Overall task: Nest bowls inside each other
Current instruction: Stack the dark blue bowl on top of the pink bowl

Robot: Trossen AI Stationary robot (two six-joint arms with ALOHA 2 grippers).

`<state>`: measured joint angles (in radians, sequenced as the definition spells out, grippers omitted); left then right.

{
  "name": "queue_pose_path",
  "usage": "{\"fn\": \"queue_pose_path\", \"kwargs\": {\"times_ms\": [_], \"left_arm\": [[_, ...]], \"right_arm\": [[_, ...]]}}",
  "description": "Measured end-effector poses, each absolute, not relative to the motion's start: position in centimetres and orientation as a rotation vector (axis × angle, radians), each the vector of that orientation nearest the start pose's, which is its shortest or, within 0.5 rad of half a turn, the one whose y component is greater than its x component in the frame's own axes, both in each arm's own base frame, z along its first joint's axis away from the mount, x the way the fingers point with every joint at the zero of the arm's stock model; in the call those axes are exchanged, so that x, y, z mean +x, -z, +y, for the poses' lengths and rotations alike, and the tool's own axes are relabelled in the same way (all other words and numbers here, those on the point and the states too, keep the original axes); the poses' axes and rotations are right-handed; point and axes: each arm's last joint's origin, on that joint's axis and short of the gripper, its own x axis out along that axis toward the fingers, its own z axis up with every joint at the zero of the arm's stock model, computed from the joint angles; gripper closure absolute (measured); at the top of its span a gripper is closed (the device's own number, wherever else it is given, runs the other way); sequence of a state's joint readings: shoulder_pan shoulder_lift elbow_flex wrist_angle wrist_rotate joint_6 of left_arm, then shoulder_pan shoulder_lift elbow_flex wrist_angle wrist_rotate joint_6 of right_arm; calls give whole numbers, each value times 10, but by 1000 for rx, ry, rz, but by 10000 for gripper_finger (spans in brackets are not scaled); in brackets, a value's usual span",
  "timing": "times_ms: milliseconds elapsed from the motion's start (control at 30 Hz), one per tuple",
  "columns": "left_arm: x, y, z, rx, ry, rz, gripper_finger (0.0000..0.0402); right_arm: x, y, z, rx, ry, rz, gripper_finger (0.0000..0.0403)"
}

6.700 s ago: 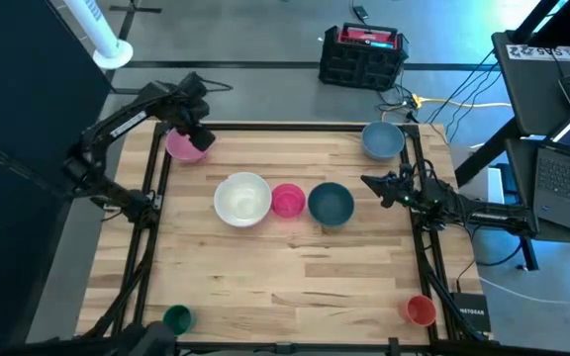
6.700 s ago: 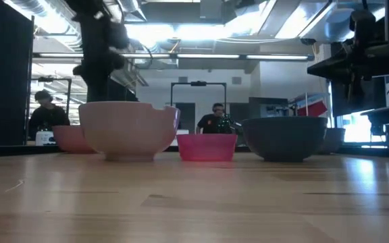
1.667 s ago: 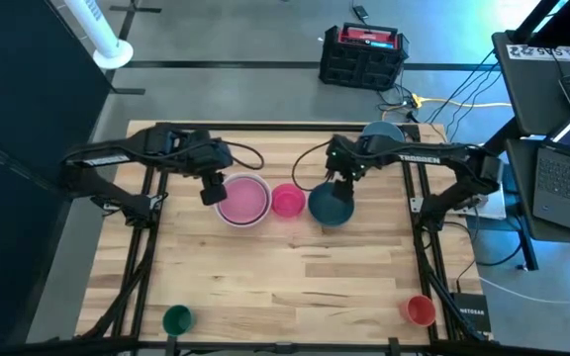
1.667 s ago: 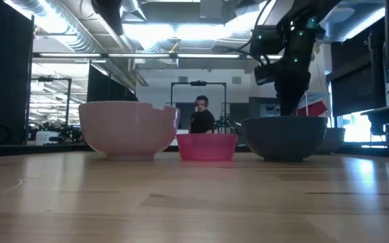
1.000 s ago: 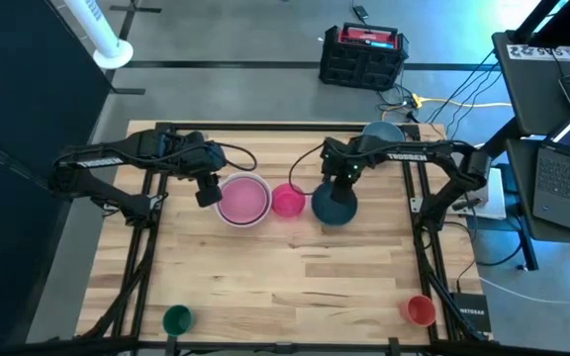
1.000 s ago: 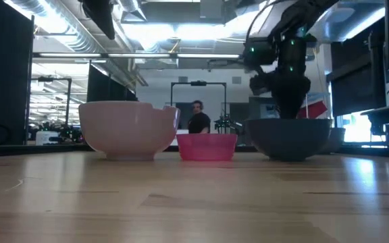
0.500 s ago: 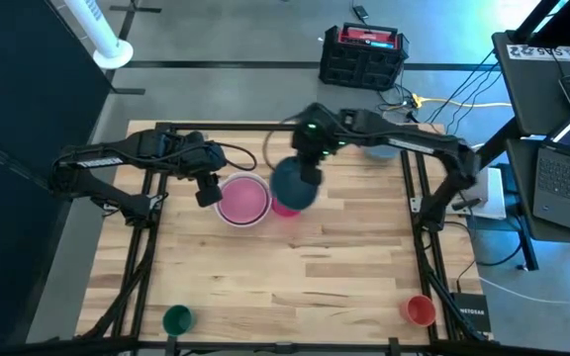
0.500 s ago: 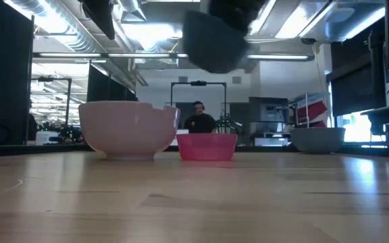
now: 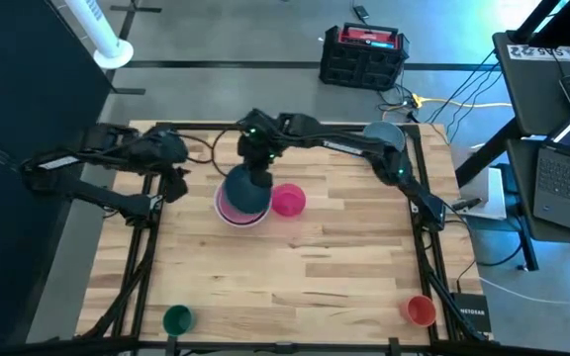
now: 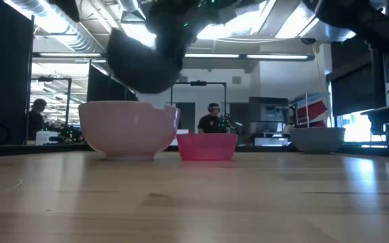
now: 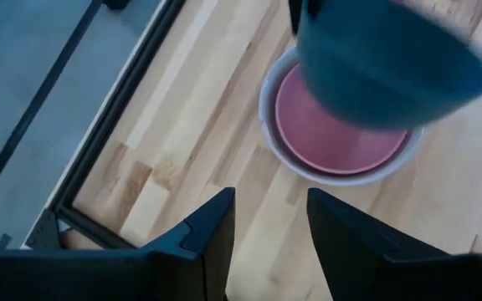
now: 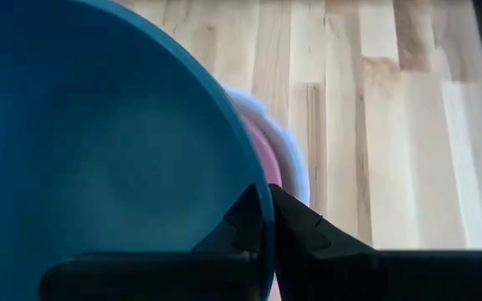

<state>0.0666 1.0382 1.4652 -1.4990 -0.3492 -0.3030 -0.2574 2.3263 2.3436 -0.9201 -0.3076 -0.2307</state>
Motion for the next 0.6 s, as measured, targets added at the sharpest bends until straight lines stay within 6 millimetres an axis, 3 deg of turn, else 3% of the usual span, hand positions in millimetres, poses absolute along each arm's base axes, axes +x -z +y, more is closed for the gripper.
{"fn": "queue_pose_path", "kwargs": {"times_ms": [400, 600], "left_arm": [[121, -406, 18, -120, -531, 988, 267], [120, -406, 18, -119, -531, 989, 267]], "right_arm": [[507, -234, -117, 110, -131, 946, 403], [508, -233, -120, 92, -87, 948, 403]]}}
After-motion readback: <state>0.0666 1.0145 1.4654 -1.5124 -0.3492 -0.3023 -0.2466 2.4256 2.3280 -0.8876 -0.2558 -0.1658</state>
